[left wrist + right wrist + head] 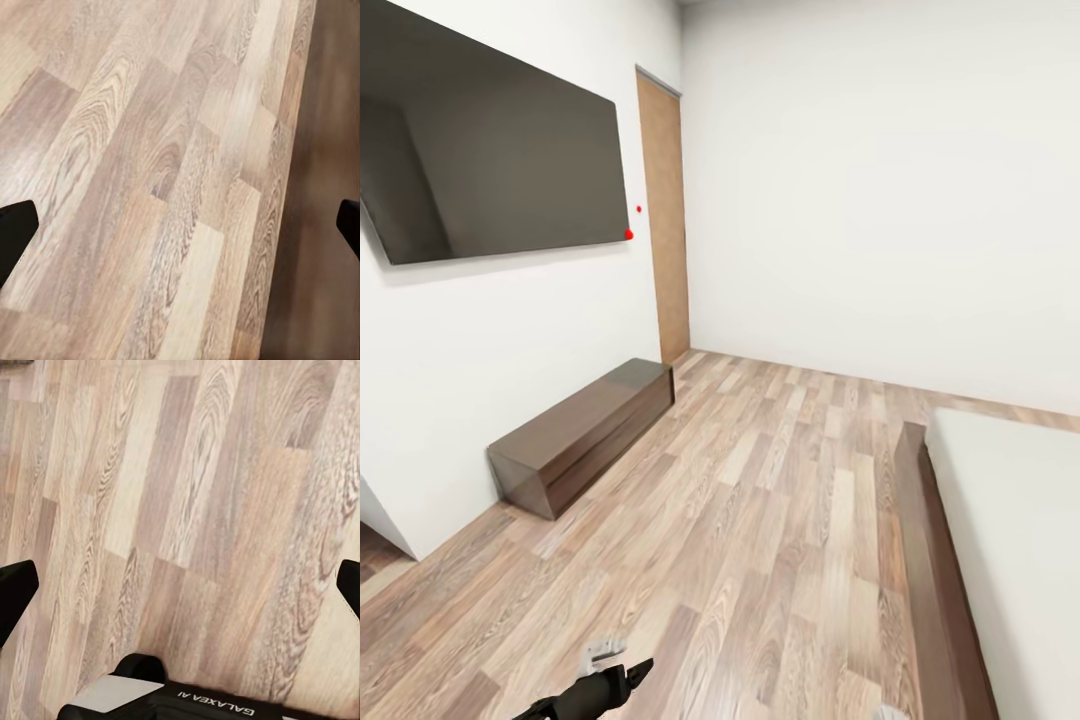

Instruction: In the bedroom, move the book from the bed onto either nightstand, and place the two sandals side by side next to the bed.

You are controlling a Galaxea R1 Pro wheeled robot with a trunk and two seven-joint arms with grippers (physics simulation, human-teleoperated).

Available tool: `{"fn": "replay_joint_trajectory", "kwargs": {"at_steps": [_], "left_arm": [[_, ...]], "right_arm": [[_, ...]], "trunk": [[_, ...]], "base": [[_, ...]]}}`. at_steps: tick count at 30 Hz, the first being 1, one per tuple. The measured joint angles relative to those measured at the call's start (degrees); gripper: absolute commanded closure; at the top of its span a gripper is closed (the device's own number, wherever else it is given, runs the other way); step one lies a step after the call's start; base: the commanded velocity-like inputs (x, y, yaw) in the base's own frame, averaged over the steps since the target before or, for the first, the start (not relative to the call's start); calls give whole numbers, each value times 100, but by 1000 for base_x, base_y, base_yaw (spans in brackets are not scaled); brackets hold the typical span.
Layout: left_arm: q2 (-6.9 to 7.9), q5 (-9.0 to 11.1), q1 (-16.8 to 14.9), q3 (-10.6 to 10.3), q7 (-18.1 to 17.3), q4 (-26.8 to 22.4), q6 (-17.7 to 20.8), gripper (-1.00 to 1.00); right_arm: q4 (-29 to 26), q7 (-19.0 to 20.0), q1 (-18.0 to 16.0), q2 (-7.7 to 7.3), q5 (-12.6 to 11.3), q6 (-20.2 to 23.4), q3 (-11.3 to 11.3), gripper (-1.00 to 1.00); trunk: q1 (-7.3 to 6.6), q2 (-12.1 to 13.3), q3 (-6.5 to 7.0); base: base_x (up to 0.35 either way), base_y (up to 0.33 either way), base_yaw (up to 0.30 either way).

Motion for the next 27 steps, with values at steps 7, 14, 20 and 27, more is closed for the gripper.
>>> {"fn": "replay_joint_trajectory", "kwargs": {"at_steps": [7, 14, 20, 27], "left_arm": [[6, 1, 0, 3, 0, 0, 0, -100], [1, -1, 0, -2, -1, 0, 0, -100], [0, -1, -1, -4, -2, 1, 0, -100], [-1, -1, -1, -4, -1, 2, 0, -100]], "right_arm": [[0, 2, 0, 6, 0, 0, 0, -100], [0, 9, 0, 9, 0, 0, 0, -100], [-1, 18, 0, 8, 0, 0, 1, -100], [-1, 17, 1, 8, 0, 0, 4, -100]], "trunk": [[0, 0, 0], [0, 0, 0], [0, 0, 0], [0, 0, 0]], "base": [[333, 0, 0], [333, 0, 0], [333, 0, -80], [333, 0, -192]]}}
